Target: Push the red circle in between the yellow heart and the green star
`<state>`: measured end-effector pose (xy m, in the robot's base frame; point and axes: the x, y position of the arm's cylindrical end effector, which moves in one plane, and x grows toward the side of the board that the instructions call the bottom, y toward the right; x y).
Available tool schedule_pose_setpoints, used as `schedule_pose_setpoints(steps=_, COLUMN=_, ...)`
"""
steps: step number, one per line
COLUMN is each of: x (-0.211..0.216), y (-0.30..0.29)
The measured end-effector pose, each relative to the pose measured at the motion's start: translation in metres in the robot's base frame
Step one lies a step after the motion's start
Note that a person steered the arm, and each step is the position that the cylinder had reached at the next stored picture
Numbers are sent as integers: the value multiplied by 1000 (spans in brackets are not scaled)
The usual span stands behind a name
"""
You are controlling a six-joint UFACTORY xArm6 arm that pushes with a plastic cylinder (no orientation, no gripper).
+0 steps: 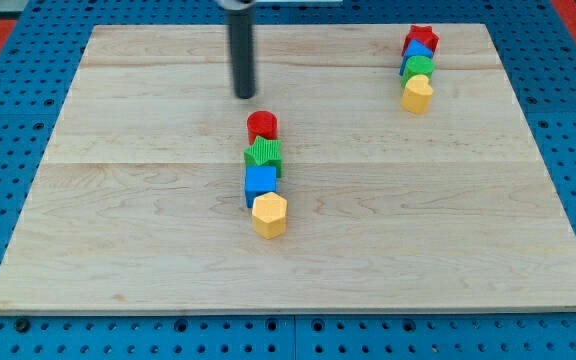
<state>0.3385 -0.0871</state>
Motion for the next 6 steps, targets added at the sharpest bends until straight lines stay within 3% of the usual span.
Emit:
schedule_pose_setpoints(steps=1, x=66, y=-7)
schedule_pose_setpoints(steps=3, x=63, y=94)
schedule_pose_setpoints(steps=6, x=34, y=106)
